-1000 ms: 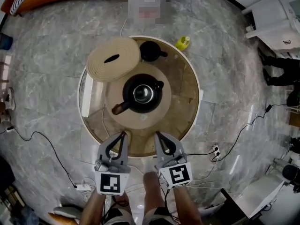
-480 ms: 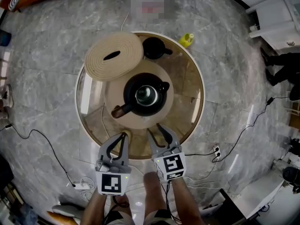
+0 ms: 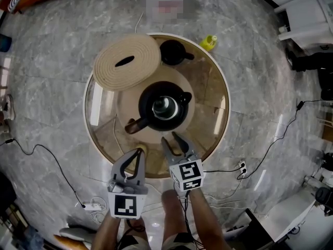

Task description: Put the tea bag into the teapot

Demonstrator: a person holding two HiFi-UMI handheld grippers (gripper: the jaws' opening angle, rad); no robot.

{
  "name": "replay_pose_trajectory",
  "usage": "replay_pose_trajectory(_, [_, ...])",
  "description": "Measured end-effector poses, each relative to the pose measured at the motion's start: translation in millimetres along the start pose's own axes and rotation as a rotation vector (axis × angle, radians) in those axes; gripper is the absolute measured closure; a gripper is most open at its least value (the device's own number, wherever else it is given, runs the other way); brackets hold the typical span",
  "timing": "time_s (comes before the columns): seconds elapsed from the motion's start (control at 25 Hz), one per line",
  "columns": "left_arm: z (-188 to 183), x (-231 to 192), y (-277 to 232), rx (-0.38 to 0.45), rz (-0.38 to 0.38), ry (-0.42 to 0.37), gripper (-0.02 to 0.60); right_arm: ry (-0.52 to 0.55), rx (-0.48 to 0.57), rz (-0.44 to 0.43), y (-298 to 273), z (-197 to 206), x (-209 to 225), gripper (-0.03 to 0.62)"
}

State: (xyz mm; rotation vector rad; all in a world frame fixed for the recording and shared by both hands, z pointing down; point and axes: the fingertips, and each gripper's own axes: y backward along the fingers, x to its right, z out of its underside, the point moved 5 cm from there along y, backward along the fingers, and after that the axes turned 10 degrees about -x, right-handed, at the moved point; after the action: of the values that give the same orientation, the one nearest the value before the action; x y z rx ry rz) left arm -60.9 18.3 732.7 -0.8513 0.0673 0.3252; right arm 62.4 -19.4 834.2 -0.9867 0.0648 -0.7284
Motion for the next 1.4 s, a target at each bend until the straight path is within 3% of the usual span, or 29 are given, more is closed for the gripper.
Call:
replay_pose_trajectory(0.12, [2, -1, -1, 0.000, 0.001, -0.010, 0.565, -0.005, 0.001, 0.003, -5, 2, 1, 0.453])
replay_pose_trajectory(0.48, [9, -2, -1, -0.009, -0.005, 0.000, 0.565, -0.014, -0.003, 0.013, -12, 7, 3, 0.579])
replay_pose_trajectory(1.08, [7, -5, 5, -0.003, -0.013, -0.011, 0.565, -0.009, 0.029, 0.039, 4, -2, 3, 0.591])
replay_pose_trajectory(1.4, [-19, 0, 23, 0.035, -0.014, -0.033, 0.565, 0.000, 0.080, 0.057, 38, -23, -3, 0.591])
